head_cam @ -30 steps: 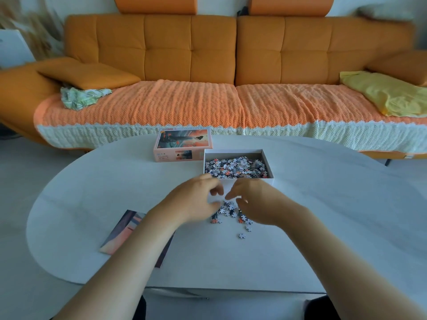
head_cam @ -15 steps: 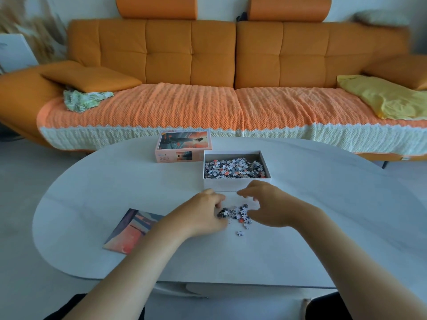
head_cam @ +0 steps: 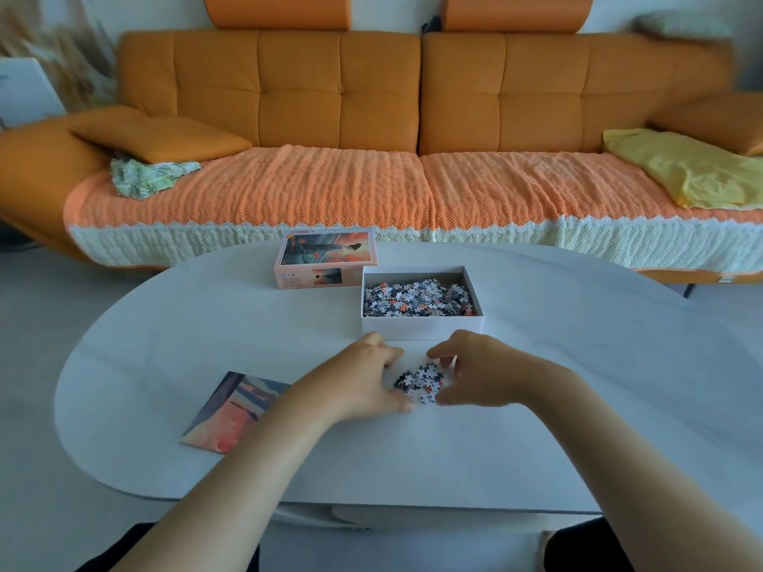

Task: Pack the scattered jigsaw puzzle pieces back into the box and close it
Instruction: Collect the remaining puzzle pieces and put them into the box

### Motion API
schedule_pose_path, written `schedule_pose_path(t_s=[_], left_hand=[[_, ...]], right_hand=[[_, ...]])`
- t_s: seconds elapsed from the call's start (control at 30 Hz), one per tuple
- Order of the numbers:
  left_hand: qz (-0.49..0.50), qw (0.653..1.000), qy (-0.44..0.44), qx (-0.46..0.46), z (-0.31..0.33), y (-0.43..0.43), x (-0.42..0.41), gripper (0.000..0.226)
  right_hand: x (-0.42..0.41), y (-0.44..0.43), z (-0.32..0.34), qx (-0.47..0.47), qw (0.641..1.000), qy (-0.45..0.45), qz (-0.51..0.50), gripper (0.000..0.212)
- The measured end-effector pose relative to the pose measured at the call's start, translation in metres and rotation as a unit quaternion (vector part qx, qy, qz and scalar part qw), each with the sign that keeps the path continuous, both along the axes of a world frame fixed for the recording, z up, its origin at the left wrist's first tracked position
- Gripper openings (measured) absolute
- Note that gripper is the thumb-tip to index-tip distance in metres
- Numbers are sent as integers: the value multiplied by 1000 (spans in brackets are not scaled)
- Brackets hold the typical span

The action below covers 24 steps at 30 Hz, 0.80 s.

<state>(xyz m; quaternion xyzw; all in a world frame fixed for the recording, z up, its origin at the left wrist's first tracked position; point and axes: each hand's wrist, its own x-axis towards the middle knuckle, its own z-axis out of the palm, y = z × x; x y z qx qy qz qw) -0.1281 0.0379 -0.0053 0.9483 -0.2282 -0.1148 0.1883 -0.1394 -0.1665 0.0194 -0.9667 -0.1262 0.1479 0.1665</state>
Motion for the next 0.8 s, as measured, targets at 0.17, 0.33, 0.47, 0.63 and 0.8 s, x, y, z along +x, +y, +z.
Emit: schedule_pose_path(t_s=[0.17,0.33,0.47,0.63,0.8], left_hand=[[-17,999,-13,-38,-4,-9,-8,37],[3,997,-27,-69,0,-15,-7,21],[23,996,-32,-80,2,-16,-7,20],[50,989,-42,-133,-2,-15,-3,16],[79,980,-8,-181,-2,-15,9,14]], right_hand=[[0,17,-7,-9,999,-27,-17,42],[1,26,-6,66,996,-22,-60,18],[0,29,-3,76,995,-19,-70,18],[3,29,-4,85,992,-10,-87,18],[13,22,-2,120,987,-4,-104,14]])
